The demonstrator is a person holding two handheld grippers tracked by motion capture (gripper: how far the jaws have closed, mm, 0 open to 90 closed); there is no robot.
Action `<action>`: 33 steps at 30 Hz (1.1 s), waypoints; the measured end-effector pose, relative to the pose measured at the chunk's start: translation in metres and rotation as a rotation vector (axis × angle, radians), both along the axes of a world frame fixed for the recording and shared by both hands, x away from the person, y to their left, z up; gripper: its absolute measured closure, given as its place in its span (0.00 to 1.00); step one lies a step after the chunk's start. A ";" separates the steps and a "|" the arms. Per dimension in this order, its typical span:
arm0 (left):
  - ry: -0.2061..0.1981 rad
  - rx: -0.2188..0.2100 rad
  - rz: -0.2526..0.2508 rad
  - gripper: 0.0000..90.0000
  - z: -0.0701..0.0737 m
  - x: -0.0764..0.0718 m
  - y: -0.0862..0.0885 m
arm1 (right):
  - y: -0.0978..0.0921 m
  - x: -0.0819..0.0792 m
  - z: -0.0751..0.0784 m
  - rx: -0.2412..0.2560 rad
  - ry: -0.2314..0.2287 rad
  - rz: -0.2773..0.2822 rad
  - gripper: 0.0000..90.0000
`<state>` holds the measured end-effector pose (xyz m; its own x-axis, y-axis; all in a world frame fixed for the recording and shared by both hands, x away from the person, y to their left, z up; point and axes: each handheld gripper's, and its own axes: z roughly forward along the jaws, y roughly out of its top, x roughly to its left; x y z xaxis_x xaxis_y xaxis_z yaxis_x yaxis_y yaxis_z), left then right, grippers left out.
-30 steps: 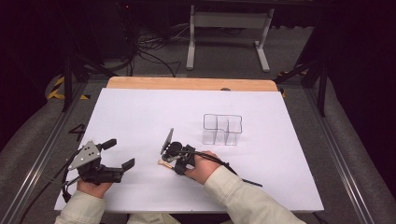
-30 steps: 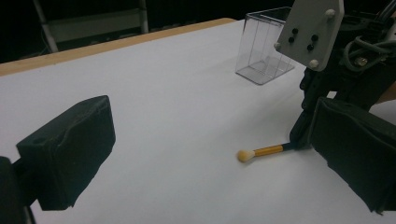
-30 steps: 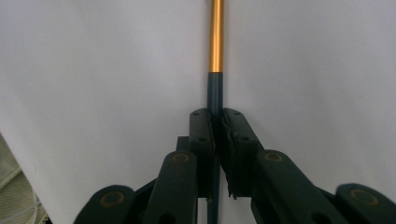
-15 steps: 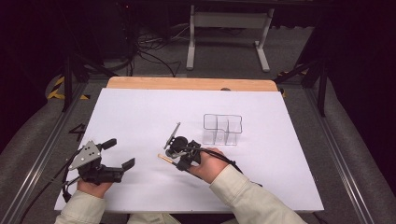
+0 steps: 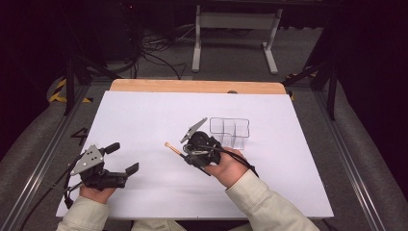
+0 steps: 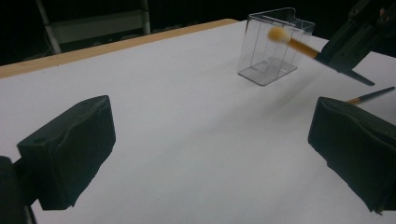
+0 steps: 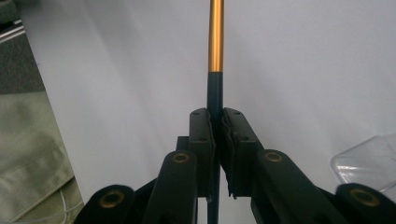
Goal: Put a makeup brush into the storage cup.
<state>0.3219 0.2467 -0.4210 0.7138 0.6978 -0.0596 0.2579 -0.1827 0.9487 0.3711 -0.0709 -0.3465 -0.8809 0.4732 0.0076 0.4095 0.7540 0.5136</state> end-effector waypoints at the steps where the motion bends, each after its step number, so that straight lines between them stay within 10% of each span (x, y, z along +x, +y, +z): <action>1: 0.000 0.000 0.000 0.02 0.000 0.000 0.000 | -0.002 -0.001 0.002 0.011 -0.009 -0.002 0.93; 33: 0.004 0.001 -0.004 0.02 0.000 0.000 -0.001 | -0.061 -0.019 0.026 0.360 -0.353 -0.052 0.92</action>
<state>0.3223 0.2458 -0.4214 0.7166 0.6948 -0.0621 0.2612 -0.1847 0.9475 0.3520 -0.1324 -0.3200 -0.8344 0.5389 -0.1159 0.1961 0.4867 0.8513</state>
